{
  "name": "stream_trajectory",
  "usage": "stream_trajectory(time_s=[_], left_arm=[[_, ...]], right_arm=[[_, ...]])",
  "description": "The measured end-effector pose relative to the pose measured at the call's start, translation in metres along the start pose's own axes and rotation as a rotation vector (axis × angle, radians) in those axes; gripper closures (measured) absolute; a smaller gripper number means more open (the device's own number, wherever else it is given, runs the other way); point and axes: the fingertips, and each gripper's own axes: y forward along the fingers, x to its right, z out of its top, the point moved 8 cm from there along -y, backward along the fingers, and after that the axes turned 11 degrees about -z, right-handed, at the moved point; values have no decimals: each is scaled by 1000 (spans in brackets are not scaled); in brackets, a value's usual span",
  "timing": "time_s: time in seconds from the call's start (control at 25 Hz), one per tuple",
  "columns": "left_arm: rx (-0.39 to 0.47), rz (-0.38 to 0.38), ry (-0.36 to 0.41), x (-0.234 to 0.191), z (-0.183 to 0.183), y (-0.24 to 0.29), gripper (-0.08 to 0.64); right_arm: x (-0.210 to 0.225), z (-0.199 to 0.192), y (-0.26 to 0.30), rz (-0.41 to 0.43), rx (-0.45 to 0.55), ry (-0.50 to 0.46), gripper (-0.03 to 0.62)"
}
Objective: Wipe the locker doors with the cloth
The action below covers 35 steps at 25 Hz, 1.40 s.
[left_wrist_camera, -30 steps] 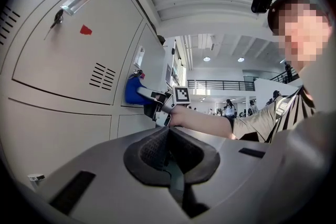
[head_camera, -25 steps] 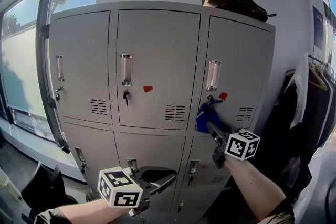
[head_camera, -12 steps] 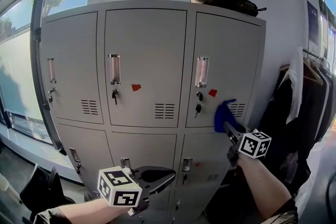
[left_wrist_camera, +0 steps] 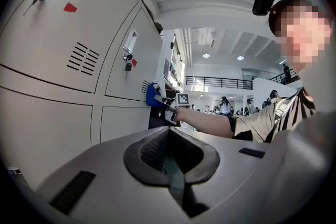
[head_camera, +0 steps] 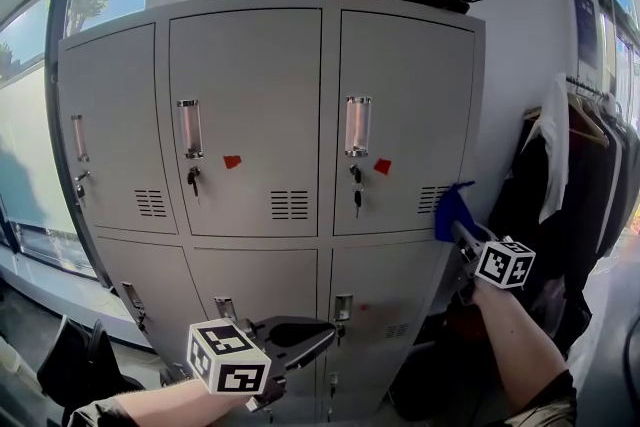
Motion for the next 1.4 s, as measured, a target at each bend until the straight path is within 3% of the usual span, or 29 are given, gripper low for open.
stream_trajectory(time_s=[0.16,0.32,0.56,0.76,0.96,1.16,1.4], left_arm=[[14,10,-5,3,-2,-6,552],[36,25,-2,8,-8,-32,552],[68,67,-19,16,-34,-107,552],[89,157,-22,24,-69,-189,552],[35,253,19,41,-128,-263,552],[-3,236,34,59,-169,-298,552],[2,198,56,75,-188,-291,552]], right_arm=[[-1,1,-3,-1,14,31,514],[-31,-6,-19,39,26,85,514],[-145,-40,-60,179,3,66,514],[-259,-104,-95,270,-30,48,514],[-360,-180,-137,285,-108,6,514],[-433,-243,-174,279,-217,-30,514],[-488,-273,-197,299,-246,-92,514]])
